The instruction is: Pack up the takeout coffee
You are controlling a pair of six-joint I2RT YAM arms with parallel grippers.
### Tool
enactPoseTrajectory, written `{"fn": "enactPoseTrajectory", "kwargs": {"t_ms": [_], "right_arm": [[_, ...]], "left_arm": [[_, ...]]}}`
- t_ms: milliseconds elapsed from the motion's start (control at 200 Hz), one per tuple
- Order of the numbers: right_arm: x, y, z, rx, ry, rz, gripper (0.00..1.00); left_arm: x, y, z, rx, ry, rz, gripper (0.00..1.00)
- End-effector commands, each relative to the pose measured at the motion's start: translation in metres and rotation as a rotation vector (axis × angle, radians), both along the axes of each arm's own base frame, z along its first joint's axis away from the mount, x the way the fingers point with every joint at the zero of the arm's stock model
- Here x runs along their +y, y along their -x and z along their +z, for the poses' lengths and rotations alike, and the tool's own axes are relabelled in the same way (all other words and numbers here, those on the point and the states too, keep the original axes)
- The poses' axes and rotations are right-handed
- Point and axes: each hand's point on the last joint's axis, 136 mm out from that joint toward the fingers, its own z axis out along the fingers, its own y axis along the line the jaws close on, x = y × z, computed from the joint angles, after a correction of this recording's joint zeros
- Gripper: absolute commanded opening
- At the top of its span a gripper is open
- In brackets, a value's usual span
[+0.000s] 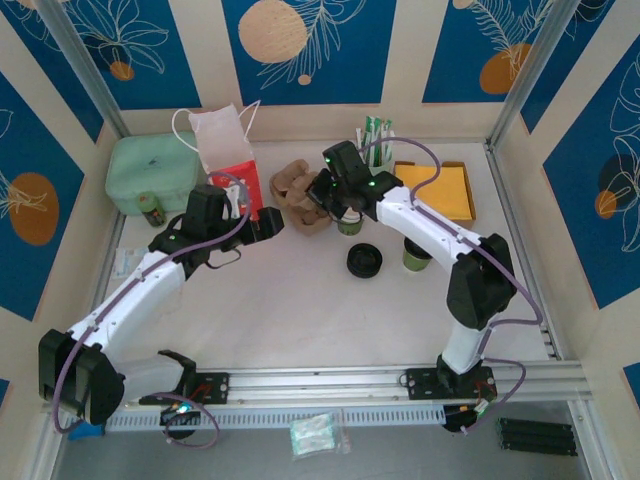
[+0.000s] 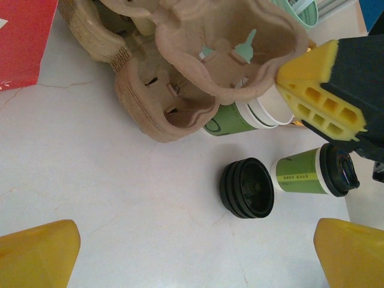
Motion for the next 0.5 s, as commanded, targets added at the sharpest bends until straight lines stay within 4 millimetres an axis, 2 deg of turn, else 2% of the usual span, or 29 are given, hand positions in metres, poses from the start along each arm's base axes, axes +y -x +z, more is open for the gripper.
{"fn": "enactPoseTrajectory", "kwargs": {"t_ms": [0,255,495], "right_arm": [[-0.005,0.005,0.019,-0.04,-0.03,0.009,0.0],[-0.008,0.017,0.035,-0.067,-0.063,0.02,0.0],[-0.007,0.041,0.05,-0.094,-0.091,0.051,0.0]], "left_arm": [[-0.002,-0.006,0.016,-0.022,0.033,-0.003,0.99],[-0.004,-0.007,0.02,-0.022,0.043,-0.006,0.99],[-0.005,-0.007,0.025,-0.028,0.051,-0.007,0.99]]}}
